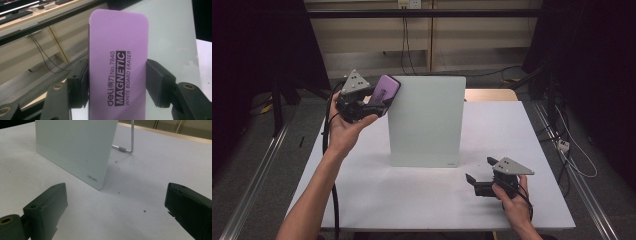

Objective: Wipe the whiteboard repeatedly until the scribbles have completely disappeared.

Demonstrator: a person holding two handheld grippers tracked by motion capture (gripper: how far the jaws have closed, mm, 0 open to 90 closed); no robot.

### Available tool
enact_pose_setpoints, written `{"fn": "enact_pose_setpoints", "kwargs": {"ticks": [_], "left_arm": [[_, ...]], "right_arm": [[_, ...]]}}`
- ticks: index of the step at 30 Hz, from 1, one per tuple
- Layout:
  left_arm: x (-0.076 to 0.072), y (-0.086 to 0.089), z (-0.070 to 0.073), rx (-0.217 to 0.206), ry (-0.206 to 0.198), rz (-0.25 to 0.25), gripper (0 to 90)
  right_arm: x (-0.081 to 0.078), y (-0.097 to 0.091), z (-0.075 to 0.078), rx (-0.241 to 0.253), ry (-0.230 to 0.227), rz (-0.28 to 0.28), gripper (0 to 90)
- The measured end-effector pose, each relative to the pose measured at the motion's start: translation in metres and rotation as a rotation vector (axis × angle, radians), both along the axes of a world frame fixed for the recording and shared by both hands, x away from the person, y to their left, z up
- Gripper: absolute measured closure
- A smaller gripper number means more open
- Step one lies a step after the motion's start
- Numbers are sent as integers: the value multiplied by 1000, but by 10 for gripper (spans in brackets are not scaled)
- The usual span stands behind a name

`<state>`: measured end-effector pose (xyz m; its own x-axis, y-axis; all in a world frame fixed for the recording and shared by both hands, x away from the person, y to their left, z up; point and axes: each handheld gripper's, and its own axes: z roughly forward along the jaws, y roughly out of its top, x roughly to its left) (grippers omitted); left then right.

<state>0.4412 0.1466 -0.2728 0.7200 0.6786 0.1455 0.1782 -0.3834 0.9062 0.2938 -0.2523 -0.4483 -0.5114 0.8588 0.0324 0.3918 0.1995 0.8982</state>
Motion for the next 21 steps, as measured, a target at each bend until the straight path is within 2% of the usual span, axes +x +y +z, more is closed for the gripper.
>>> {"fn": "enact_pose_setpoints", "kwargs": {"ticks": [4,8,13,16,21], "left_arm": [[-4,9,-6,-8,12,8,412],[-16,12,-14,-10,11,-9,412],[-25,16,-17,18,12,-27,412],[-27,19,-19,5,26,-34,412],[-27,22,-27,9,57,-36,411]], "right_arm": [[0,0,0,-1,-1,0,42],[1,0,0,3,-1,-5,42],[3,2,0,0,1,-4,42],[5,4,0,0,3,-1,42],[6,5,-1,-3,6,1,42]]}}
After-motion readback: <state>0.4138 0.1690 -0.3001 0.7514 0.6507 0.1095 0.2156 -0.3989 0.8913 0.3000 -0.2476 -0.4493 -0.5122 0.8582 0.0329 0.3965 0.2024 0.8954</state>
